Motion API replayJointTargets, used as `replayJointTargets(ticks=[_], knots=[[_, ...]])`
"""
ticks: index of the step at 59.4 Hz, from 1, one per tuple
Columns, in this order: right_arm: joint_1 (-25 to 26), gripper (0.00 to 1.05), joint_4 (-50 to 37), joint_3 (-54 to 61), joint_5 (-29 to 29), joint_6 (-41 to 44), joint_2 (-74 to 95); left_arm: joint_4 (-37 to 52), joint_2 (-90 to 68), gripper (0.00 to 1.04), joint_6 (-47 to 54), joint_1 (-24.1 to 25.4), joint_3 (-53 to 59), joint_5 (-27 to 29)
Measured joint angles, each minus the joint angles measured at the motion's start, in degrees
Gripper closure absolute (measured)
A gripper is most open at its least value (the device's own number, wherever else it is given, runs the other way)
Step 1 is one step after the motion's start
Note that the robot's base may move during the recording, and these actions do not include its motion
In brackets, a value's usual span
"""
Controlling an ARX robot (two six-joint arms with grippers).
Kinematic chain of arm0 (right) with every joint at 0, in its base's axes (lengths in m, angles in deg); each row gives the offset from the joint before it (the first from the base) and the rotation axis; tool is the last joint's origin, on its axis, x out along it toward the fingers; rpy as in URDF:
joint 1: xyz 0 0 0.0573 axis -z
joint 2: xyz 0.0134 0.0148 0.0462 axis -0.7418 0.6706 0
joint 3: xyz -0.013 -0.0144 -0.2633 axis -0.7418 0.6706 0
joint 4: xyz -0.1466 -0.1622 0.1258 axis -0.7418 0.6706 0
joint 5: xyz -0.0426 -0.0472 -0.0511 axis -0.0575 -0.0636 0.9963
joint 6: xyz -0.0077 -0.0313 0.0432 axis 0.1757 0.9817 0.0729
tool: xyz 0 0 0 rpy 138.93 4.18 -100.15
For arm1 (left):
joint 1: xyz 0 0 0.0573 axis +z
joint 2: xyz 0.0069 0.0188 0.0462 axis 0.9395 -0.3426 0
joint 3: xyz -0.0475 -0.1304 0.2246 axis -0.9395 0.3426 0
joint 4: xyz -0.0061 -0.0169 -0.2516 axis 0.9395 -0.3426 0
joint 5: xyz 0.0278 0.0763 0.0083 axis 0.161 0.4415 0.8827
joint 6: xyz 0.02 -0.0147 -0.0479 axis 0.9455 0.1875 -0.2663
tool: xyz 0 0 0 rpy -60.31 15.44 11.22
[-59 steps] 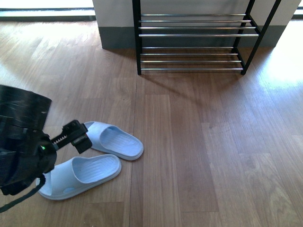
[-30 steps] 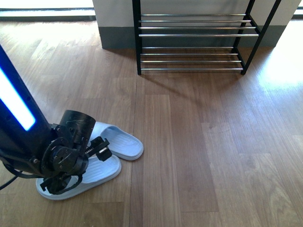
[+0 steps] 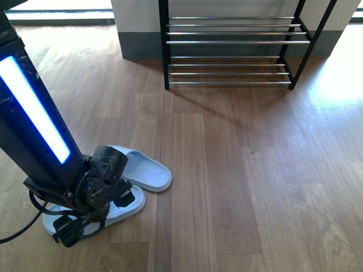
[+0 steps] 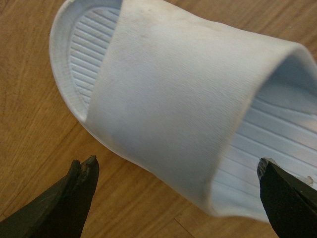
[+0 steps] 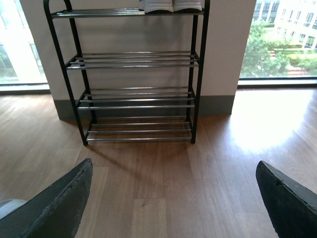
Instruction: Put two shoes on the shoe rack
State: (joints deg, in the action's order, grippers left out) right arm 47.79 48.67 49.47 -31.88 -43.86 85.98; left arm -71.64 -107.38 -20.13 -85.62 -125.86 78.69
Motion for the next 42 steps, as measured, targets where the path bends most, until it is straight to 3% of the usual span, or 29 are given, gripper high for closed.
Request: replayJointTargets(ticks=[20, 42], knots=[[0.02, 0.09, 0.0, 0.0, 0.02, 0.0, 0.0, -1.97, -2.8, 0.12, 0.9, 2.16, -0.5, 2.62], [0.02, 0.09, 0.0, 0.0, 0.02, 0.0, 0.0, 1.6, -2.86, 0.68, 4.48, 1.95, -0.52, 3.83]])
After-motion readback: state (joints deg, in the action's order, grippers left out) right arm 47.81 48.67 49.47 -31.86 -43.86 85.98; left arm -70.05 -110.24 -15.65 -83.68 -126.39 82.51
